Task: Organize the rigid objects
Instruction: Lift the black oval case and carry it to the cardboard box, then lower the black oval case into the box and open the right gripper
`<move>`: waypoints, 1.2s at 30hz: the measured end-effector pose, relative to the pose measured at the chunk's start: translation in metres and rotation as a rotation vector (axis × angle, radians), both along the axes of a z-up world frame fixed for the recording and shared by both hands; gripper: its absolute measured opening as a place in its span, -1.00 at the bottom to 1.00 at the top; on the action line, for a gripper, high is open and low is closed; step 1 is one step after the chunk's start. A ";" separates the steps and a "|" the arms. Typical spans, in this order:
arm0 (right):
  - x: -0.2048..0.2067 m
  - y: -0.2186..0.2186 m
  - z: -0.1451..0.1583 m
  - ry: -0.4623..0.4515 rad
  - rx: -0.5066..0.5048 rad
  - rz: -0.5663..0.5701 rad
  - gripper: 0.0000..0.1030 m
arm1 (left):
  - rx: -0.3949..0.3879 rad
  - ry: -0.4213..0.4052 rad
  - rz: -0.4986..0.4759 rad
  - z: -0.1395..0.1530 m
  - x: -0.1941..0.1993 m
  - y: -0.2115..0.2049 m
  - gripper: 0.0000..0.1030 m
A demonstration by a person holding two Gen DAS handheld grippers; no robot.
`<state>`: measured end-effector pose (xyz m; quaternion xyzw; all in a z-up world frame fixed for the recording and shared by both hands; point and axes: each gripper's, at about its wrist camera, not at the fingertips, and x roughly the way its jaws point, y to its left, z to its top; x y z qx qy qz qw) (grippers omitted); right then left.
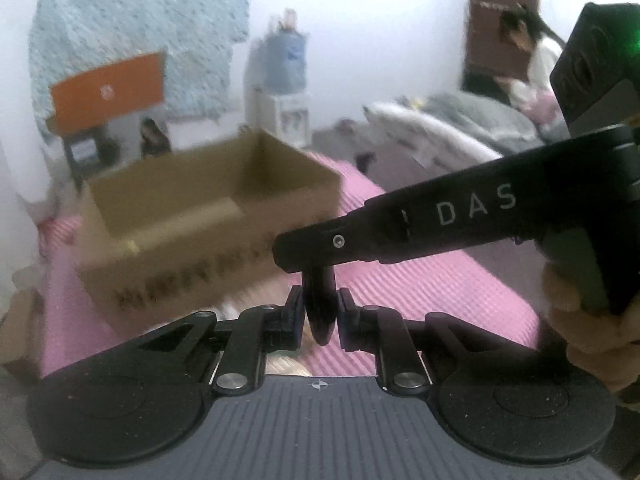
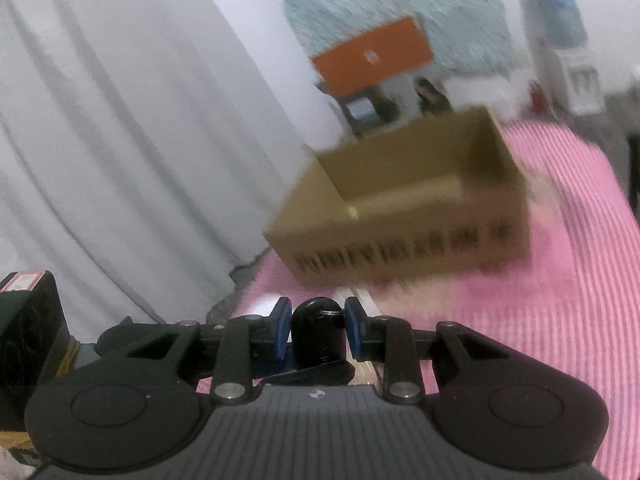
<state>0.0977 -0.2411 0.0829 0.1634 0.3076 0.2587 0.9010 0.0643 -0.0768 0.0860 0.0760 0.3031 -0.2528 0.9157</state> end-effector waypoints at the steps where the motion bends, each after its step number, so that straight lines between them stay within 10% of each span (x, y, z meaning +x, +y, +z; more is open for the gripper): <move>1: 0.010 0.004 0.007 -0.011 0.002 0.016 -0.40 | 0.000 -0.005 0.014 0.006 0.007 0.004 -0.70; 20: 0.250 0.066 -0.015 0.294 0.013 0.141 -0.45 | 0.069 0.249 0.207 -0.005 0.203 0.046 -0.70; 36: 0.336 0.084 -0.078 0.445 -0.043 0.052 -0.45 | 0.202 0.268 0.291 -0.033 0.257 0.044 -0.64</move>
